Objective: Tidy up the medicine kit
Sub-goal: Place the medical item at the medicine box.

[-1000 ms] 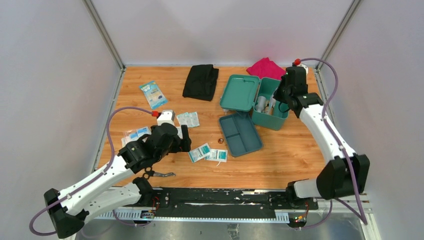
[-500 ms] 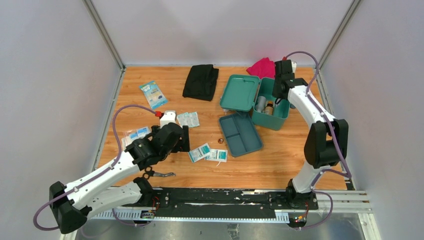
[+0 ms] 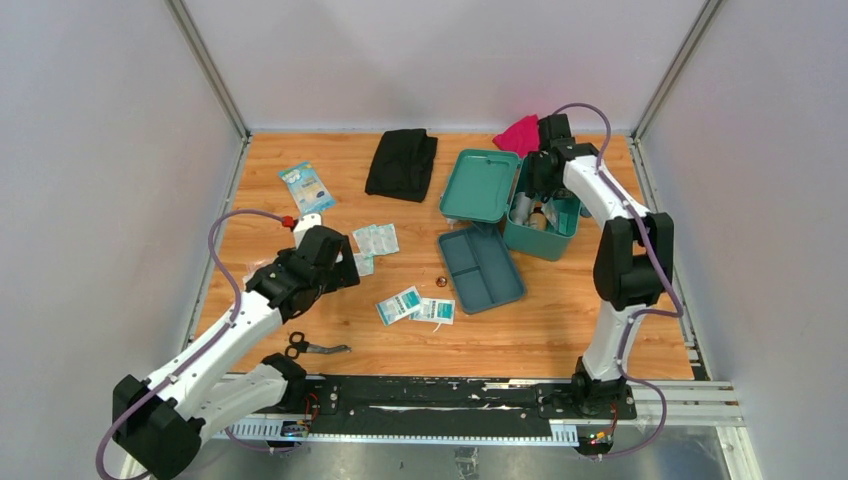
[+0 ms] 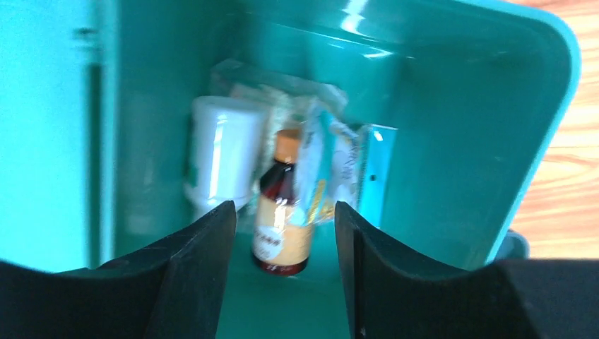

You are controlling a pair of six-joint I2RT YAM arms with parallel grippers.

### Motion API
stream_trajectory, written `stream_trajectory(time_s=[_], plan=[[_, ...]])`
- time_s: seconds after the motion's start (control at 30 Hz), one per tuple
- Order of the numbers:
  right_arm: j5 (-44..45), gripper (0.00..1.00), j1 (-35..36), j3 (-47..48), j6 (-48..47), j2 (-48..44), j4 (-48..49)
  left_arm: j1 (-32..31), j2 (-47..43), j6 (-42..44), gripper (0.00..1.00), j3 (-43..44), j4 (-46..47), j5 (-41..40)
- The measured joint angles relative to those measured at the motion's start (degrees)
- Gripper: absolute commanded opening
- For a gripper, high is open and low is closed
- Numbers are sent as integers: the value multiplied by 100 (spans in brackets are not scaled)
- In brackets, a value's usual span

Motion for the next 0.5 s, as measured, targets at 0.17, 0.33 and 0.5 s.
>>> stream_trajectory(time_s=[0.17,0.33,0.5], plan=[[-562,58,13,-389,63,-752,144,186,127,20,100,17,15,83],[-793,57,13,-1106,450,-2280,339,404,166,127,100,282,-243,-289],[-1703,57,20,-2109,1058,-3692,728,1255,-13,238,100,402,-313,-595]])
